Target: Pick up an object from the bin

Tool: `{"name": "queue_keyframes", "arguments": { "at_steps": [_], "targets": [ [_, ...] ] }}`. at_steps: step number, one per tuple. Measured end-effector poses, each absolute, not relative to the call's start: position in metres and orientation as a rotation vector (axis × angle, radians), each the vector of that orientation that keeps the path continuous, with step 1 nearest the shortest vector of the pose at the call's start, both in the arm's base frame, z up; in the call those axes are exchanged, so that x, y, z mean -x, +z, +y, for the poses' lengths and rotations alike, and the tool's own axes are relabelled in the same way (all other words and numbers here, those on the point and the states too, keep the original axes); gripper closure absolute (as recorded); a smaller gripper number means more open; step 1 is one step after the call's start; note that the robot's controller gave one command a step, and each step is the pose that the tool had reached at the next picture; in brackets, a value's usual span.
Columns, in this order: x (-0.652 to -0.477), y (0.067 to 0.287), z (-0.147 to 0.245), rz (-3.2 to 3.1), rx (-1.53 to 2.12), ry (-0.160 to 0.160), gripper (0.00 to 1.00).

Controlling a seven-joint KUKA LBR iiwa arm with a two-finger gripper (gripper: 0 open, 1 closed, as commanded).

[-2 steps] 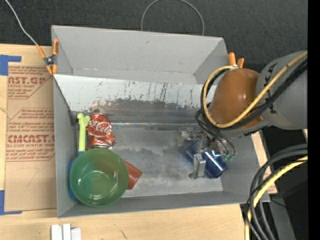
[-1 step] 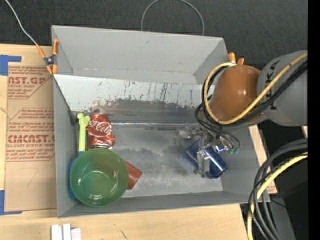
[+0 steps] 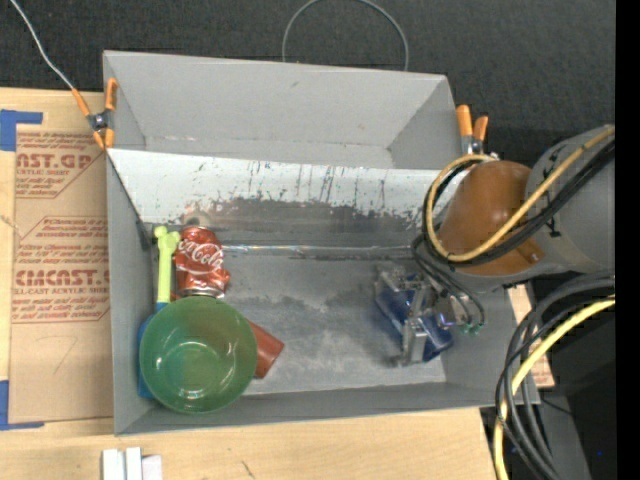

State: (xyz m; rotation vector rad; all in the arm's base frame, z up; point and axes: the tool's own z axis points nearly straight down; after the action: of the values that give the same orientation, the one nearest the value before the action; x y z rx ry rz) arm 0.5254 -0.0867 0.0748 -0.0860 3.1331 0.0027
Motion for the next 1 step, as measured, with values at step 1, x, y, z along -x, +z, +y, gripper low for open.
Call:
{"name": "queue_keyframes", "arguments": {
  "at_steps": [1],
  "targets": [
    [-0.5294, 0.0733, -0.0954, 3.054, 0.674, 0.025, 1.00]
  ]
}}
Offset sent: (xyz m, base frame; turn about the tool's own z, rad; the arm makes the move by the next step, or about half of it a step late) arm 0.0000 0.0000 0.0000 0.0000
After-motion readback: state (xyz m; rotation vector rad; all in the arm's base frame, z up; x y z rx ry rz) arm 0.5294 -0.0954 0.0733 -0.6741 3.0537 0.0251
